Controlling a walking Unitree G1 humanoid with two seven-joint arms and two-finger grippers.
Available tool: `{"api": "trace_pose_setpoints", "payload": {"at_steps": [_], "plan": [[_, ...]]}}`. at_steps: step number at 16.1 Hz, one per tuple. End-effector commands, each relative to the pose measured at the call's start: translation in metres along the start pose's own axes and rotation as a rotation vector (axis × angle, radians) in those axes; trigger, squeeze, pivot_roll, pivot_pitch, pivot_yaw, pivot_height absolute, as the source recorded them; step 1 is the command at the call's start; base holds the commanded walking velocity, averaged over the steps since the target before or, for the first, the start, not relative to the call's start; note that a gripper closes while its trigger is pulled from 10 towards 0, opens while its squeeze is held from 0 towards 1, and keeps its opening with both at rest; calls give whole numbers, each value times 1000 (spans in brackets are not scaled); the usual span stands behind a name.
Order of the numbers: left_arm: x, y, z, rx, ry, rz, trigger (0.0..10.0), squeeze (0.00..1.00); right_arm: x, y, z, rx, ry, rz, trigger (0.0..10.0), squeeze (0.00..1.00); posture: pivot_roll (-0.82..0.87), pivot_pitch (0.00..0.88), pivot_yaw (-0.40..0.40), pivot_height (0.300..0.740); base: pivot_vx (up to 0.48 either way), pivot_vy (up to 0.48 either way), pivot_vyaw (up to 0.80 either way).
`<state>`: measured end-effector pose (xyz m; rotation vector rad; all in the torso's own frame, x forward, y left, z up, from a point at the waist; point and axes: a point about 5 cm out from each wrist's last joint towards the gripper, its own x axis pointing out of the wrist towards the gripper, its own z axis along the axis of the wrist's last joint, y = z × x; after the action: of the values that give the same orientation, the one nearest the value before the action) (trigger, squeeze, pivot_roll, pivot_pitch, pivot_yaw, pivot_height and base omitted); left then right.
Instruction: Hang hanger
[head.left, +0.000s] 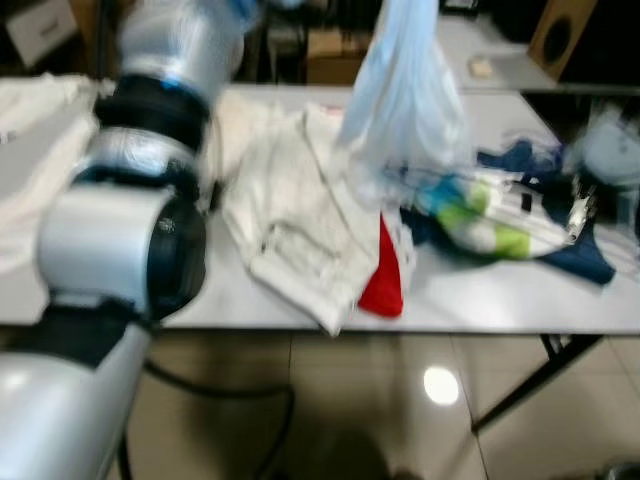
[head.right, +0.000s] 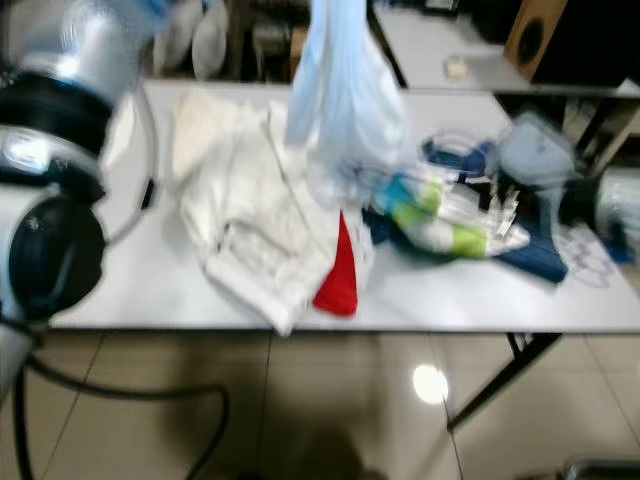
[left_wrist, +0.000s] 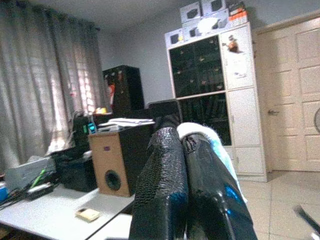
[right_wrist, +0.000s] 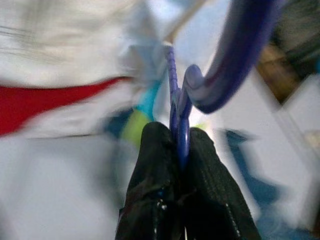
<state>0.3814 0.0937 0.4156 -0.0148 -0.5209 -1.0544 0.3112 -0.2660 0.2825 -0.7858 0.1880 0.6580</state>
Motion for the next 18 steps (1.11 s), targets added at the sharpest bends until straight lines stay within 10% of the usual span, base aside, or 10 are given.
{"api": "trace_pose_setpoints", "payload": {"at_steps": [1, 4, 6, 10, 12, 13, 18], "plan": [[-5, 1, 19, 34, -70, -5, 10000, 0, 9, -37, 21, -84, -85, -217, 10000, 0, -276, 0, -8, 740, 0, 0, 0], [-13, 2, 32, -1, -169, 20, 10000, 0, 8, -86, 71, -45, -371, -560, 10000, 0, -270, 0, -22, 740, 0, 0, 0], [-14, -8, 16, -36, -143, 0, 10000, 0, 23, -79, 71, -131, -389, -534, 10000, 0, -268, 0, -27, 740, 0, 0, 0], [-11, -36, -54, -140, 25, 14, 10000, 0, 69, -24, 19, -148, -291, -224, 10000, 0, -272, 0, -15, 740, 0, 0, 0], [-16, -52, -103, -162, 172, 55, 10000, 0, 73, 29, -28, -60, -199, 48, 10000, 0, -271, 0, -4, 740, 0, 0, 0], [-19, -58, -126, -135, 244, 111, 10000, 0, 59, 60, -53, -38, -160, 206, 10000, 0, -271, 0, 8, 740, 0, 0, 0], [-32, -34, -155, 59, 425, 334, 10000, 0, -14, 85, -54, 78, -128, 318, 10000, 0, -282, 0, 63, 740, 0, 0, 0]]}}
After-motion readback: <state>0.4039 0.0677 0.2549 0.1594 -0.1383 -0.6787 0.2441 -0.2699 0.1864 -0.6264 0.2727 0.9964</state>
